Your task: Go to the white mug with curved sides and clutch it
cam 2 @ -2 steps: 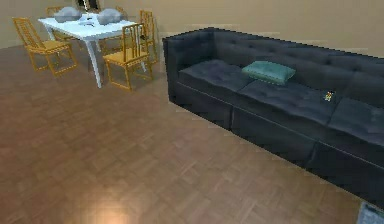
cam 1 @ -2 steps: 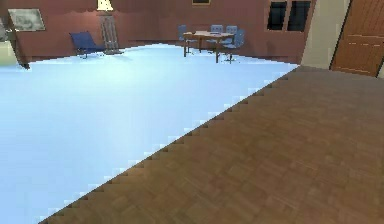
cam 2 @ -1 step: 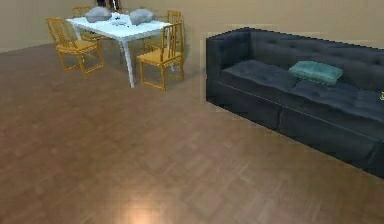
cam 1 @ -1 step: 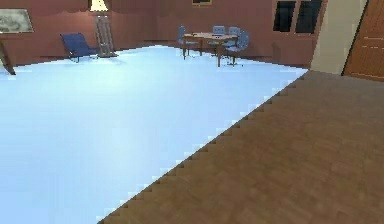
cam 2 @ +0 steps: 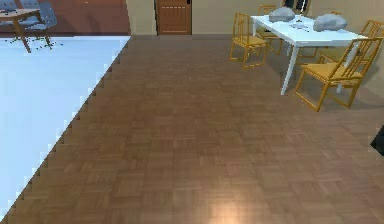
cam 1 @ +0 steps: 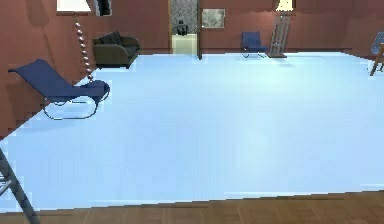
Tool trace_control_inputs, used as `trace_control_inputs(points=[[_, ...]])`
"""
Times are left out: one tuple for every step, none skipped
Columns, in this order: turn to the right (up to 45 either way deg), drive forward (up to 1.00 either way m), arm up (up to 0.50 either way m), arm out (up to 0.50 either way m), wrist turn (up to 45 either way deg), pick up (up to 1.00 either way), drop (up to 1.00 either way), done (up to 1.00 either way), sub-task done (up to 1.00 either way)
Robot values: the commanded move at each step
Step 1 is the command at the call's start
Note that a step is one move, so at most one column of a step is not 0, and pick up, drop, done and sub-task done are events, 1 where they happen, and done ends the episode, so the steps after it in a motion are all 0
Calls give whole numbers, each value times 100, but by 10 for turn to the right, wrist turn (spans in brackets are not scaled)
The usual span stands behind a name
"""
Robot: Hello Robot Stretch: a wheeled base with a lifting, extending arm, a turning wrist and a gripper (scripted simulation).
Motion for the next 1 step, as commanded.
trace_control_inputs(points=[[-30, 0, 0, 0, 0, 0, 0, 0, 0]])
